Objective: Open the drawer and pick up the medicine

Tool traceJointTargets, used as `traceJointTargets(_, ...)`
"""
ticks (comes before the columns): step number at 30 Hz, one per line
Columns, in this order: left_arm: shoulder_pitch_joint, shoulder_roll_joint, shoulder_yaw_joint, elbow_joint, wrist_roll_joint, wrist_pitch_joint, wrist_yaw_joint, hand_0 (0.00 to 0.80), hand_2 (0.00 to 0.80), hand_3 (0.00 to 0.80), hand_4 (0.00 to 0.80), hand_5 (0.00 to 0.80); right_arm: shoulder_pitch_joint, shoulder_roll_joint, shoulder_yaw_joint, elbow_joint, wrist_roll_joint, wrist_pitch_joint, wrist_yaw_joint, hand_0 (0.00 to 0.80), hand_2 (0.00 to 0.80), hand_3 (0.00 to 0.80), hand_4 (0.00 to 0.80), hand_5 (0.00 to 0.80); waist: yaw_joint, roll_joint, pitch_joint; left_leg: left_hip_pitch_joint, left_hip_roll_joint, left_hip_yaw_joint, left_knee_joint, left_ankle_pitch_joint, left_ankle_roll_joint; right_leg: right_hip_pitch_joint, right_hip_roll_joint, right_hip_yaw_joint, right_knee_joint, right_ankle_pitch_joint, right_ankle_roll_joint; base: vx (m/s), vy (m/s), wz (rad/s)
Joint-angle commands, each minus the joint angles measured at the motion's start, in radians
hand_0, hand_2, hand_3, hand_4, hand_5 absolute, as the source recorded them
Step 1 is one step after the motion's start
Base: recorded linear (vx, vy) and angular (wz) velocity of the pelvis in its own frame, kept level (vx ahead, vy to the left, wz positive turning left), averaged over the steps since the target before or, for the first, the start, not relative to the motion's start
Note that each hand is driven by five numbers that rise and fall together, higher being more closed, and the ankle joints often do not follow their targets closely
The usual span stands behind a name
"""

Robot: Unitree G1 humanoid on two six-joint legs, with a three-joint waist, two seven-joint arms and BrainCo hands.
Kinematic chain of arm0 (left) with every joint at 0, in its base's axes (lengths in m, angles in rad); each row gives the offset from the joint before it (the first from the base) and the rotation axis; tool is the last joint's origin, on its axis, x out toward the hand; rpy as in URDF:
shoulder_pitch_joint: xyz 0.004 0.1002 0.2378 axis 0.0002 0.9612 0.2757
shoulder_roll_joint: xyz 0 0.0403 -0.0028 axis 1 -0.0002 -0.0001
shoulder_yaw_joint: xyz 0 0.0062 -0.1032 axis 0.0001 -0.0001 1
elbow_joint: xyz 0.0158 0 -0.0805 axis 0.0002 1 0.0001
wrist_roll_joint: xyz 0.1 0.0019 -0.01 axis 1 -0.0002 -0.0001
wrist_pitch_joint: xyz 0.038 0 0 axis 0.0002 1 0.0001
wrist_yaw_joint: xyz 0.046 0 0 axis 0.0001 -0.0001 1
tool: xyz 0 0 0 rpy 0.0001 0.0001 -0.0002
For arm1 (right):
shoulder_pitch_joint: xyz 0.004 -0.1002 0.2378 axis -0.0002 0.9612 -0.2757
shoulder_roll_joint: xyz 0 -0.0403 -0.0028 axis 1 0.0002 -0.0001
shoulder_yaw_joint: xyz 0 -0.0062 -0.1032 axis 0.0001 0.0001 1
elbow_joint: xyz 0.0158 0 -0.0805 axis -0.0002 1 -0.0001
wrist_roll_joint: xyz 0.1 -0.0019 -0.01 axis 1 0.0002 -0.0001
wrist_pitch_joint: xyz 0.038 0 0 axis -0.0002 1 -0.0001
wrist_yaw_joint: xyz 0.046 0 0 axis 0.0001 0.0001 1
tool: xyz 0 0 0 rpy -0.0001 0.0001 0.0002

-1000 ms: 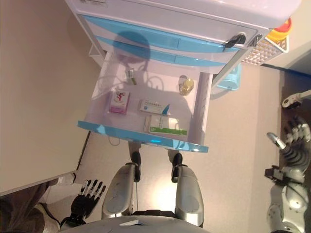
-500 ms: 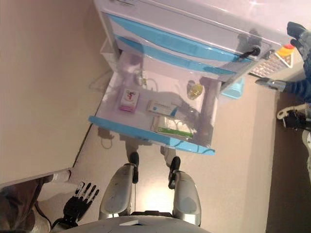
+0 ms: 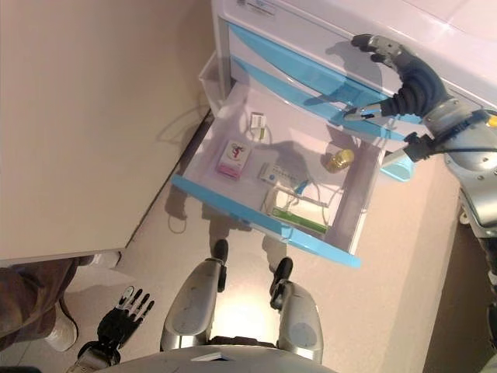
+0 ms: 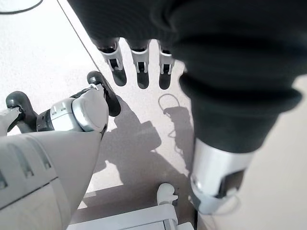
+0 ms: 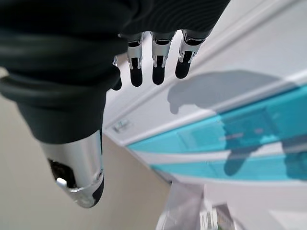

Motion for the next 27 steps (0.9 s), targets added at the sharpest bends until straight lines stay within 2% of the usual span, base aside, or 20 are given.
traceJointTargets(1,0.027,0.025,-0.044,-0.031,0.046,0.002,0.012,0.000,0.000,0.000,0.000,0.000,-0.097,0.031,0.034,0.004,0.014,-0.016,0.015,0.000,0.000,0.000,0.000,0.000,0.030,0.037,0.002,0.075,-0.027,0.002,-0.126,0.010,0.020,0.013,-0.014,0.001,0.093,0.014,0.024,0.015,0.043,0.21)
traceJointTargets(12,0.033,-0.004,-0.061,-0.053,0.069,0.014,0.018,0.000,0.000,0.000,0.000,0.000,-0.090,0.139,0.119,0.121,-0.081,-0.005,0.045,0.000,0.000,0.000,0.000,0.000,0.047,0.092,0.031,0.046,-0.044,-0.004,-0.092,0.015,0.020,-0.017,-0.035,-0.005,0.131,-0.021,0.006,-0.007,0.048,0.07)
traceJointTargets(18,0.036,-0.019,-0.078,-0.066,0.075,0.009,0.016,0.000,0.000,0.000,0.000,0.000,-0.087,0.170,0.152,0.221,-0.235,-0.070,-0.035,0.000,0.000,0.000,0.000,0.000,0.051,0.115,0.043,0.031,-0.051,0.000,-0.080,0.019,0.021,-0.035,-0.044,-0.006,0.142,-0.027,0.001,-0.024,0.040,0.02)
traceJointTargets(22,0.037,-0.023,-0.091,-0.084,0.069,0.009,0.026,0.000,0.000,0.000,0.000,0.000,-0.105,0.171,0.174,0.257,-0.343,-0.088,-0.085,0.000,0.000,0.000,0.000,0.000,0.053,0.126,0.049,0.023,-0.052,0.002,-0.076,0.021,0.021,-0.043,-0.049,-0.007,0.147,-0.030,0.000,-0.019,0.026,0.01)
traceJointTargets(27,0.036,-0.025,-0.108,-0.097,0.062,0.010,0.041,0.000,0.000,0.000,0.000,0.000,-0.154,0.143,0.219,0.293,-0.438,-0.065,-0.171,0.000,0.000,0.000,0.000,0.000,0.059,0.137,0.056,0.017,-0.054,0.001,-0.078,0.027,0.022,-0.052,-0.052,-0.009,0.152,-0.031,-0.002,-0.025,0.036,-0.02)
